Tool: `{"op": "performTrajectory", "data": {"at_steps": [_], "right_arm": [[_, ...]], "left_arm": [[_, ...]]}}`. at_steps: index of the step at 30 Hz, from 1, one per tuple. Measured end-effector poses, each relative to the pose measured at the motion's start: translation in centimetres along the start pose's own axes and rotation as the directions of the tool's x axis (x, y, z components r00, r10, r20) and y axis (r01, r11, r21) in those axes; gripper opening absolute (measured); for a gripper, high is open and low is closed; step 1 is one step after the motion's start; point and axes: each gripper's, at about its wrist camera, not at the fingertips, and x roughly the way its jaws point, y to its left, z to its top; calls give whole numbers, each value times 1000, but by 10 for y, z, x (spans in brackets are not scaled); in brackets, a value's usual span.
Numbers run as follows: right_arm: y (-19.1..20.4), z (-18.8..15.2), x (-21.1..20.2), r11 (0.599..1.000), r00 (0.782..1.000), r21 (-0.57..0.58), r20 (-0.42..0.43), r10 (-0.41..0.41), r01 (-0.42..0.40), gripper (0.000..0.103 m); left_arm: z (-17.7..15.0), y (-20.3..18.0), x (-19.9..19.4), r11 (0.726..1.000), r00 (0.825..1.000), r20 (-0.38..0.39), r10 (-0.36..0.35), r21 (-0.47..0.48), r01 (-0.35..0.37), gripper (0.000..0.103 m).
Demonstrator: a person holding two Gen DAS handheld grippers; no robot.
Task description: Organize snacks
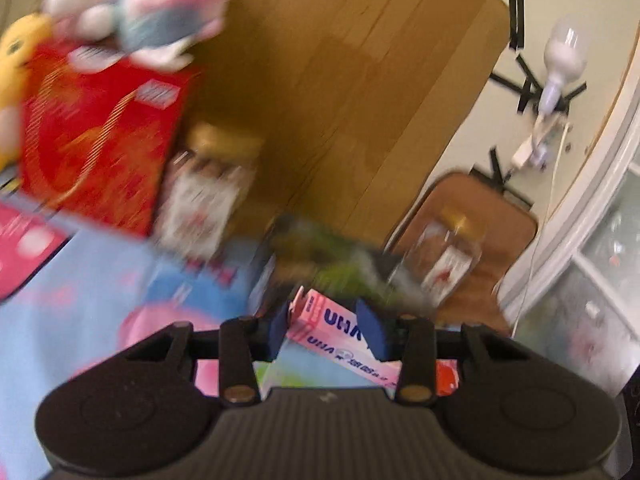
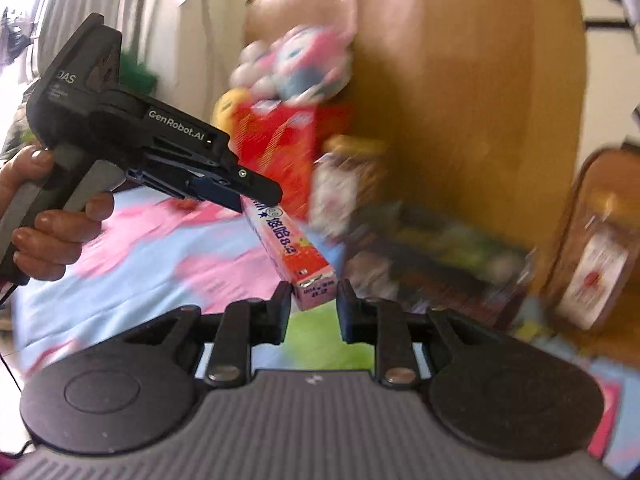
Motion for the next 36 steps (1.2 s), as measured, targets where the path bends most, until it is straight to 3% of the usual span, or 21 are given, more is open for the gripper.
{"op": "performTrajectory", "data": {"at_steps": [5,7,9,11,14,19,21,25,27,30,34,36], "right_arm": [[-59,29,36,995,995,-11,8,-102,102,28],[-79,35,60,986,986,17,-3,-164,164,31],[-93,35,79,985,987,75,-50,-151,154,30],[-101,29,82,979,987,140,-81,-141,151,30],[-102,18,56,969,990,202,-46,-134,140,31],[-99,-15,3,936,999,351,-41,-23,36,31],[-88,-26,5,931,996,364,-73,43,-14,42],[-63,-46,26,920,974,388,-183,135,-55,43],[-67,-57,38,866,955,495,-220,201,-68,43],[-88,-59,48,797,951,603,-227,210,-32,44],[-114,-48,72,767,950,641,-223,220,-27,44],[-119,-52,94,731,924,680,-249,292,-48,44]], "left_arm": [[35,-16,65,1000,999,31,27,7,-28,38],[38,-16,92,995,995,7,103,12,-103,39],[36,-16,111,984,984,-20,177,41,-176,39],[31,-14,111,981,981,-29,191,42,-190,39],[23,-14,89,990,990,-18,142,26,-142,39],[-7,-14,49,993,995,-37,92,73,-89,43],[-19,-7,42,992,993,-70,96,84,-90,46],[-42,22,42,991,980,-148,131,8,-131,53],[-48,43,46,988,973,-212,94,-99,-117,56],[-60,60,43,976,970,-243,15,-207,-67,56],[-69,55,42,986,977,-211,31,-156,-64,52],[-71,52,43,989,978,-199,60,-118,-85,49]]}}
